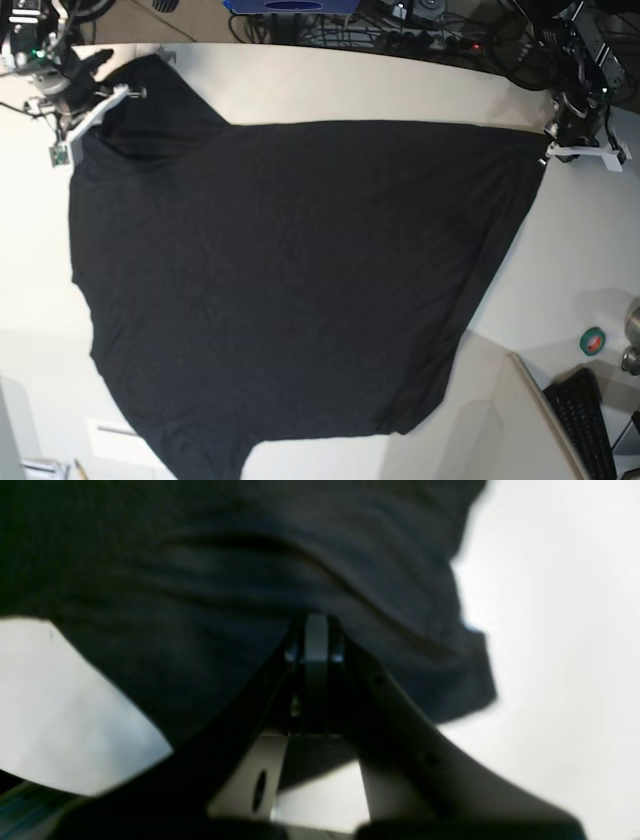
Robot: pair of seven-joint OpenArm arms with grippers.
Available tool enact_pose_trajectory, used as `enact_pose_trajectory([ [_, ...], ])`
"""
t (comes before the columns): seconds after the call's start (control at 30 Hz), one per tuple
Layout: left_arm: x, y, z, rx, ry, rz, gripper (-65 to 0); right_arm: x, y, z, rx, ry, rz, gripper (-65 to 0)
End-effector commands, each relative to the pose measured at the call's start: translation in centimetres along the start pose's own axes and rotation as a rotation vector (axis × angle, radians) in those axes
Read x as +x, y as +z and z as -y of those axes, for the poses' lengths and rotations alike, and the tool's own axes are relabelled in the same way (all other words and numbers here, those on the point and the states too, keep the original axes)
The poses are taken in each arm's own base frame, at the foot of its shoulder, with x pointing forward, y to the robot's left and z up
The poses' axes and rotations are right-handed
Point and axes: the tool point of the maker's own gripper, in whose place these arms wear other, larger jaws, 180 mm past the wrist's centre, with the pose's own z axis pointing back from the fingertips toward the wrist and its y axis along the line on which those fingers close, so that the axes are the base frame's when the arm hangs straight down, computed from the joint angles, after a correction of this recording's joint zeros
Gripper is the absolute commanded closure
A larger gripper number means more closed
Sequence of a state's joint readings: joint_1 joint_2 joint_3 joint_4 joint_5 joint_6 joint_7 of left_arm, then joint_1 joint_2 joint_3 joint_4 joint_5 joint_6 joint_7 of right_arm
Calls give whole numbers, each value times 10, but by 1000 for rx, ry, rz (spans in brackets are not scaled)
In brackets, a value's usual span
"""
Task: Layout the t-shirt on the table in an organized manner, then fold the t-shirt properly
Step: 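Pull the shirt edges outward with both grippers to smooth it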
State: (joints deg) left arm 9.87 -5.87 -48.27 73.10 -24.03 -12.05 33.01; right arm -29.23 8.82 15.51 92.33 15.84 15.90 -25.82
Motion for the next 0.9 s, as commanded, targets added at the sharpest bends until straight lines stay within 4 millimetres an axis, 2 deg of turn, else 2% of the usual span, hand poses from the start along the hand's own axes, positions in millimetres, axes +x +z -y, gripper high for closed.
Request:
enact_pose_trajectory([
  [0.0, 15, 2, 1, -7, -11, 41, 0, -6, -1, 7, -11, 0, -18, 0],
  [0.17, 16, 2, 1, -7, -12, 43, 0, -40, -13, 13, -20, -42, -109, 0],
  [0.27, 16, 2, 0, -4, -15, 43, 0, -59, -6, 11, -17, -44, -148, 0],
  [0.33, 17, 3, 0, -5, -16, 43, 0, -68, -1, 0, -3, -60, -158, 0],
  [0.47, 17, 3, 1, -6, -17, 44, 0, -77, 10, -9, 6, -61, -179, 0],
  [0.6, 18, 1, 4, -13, -22, 44, 0, -64, 14, -11, 10, -50, -151, 0],
  [0.73, 16, -2, 14, -36, -68, 23, 0, -28, 22, -10, 0, -25, -55, 0],
  [0.8, 15, -2, 14, -37, -69, 22, 0, -11, 28, 6, -45, -36, -8, 0],
  [0.87, 15, -2, 14, -35, -68, 22, 0, 11, 25, 20, -80, -65, 50, 0],
])
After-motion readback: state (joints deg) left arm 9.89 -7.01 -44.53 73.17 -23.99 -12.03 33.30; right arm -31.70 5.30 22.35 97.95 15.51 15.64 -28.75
